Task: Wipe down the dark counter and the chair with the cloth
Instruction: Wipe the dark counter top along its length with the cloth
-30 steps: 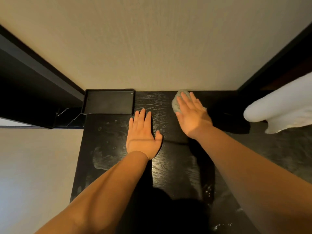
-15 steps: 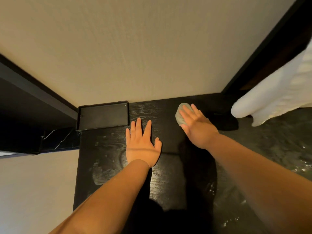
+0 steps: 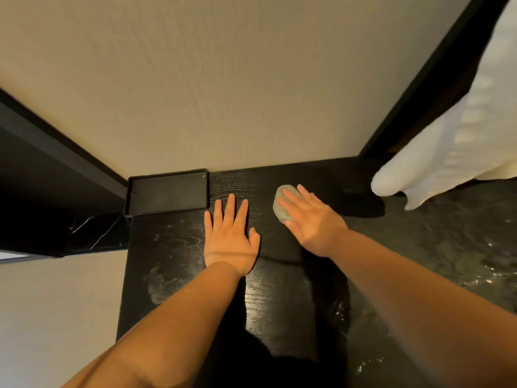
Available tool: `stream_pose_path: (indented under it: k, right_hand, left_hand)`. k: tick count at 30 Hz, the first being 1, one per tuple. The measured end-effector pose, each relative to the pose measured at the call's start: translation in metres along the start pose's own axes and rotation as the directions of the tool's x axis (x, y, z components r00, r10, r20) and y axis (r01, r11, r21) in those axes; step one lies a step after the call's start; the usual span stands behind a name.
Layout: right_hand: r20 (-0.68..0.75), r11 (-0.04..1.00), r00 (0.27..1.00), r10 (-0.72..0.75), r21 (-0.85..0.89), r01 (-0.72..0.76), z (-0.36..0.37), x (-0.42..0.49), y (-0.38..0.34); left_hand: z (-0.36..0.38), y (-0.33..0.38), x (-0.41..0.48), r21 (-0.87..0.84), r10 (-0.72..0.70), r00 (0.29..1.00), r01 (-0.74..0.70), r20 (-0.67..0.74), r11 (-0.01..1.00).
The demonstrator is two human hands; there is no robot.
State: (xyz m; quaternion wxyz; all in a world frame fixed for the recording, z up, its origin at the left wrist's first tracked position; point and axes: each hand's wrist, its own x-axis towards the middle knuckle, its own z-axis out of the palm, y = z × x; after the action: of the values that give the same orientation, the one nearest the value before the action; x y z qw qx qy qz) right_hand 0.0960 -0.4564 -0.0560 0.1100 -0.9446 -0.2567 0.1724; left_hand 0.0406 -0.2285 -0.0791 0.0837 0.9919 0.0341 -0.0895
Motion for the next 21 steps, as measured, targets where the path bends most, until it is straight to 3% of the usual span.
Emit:
stream_pose_path:
  k: [1,4,7,9,12,16,18,21]
  right_hand:
    - [-0.018,0.998,0.999,0.037,-0.041,-0.038,-0.006,0.005,0.013]
    - [-0.038,0.938,0.939,0.341,-0.049,-0.343,-0.024,0.024,0.056]
    - [-0.072,0.891,0.888,0.454,0.045,-0.452,-0.029,0.032,0.063]
    - [-0.04,0.898,0.899,0.436,0.078,-0.432,-0.024,0.032,0.042]
    - [-0.068,0.975,0.973,0.223,0.021,-0.222,-0.004,0.023,0.008]
    - [-0.027,0.996,0.996,0.087,0.026,-0.086,-0.008,0.025,0.026]
    - [-0.058,0.987,0.985,0.16,0.036,-0.158,-0.017,0.029,0.046]
    - [-0.12,0.916,0.908,0.4,0.044,-0.398,-0.02,0.024,0.073]
  left_hand:
    - [0.0,0.0,0.0,0.0,-0.003,1.0,0.003,0.014,1.0]
    - [-0.001,0.0,0.001,-0.015,-0.019,1.0,0.019,0.02,1.0]
    - [0.0,0.001,0.001,-0.023,-0.022,1.0,0.022,0.004,0.999]
    - [0.001,0.002,0.001,-0.024,-0.025,1.0,0.025,0.0,0.999]
    - [0.0,0.006,0.001,0.014,-0.031,0.999,0.031,-0.011,0.999]
    - [-0.005,0.011,0.001,0.032,-0.026,1.0,0.026,-0.006,0.999]
    - [-0.006,0.01,0.003,-0.001,0.015,1.0,-0.015,-0.016,1.0]
    - [-0.004,0.015,0.015,-0.052,0.053,0.998,-0.055,-0.035,0.997]
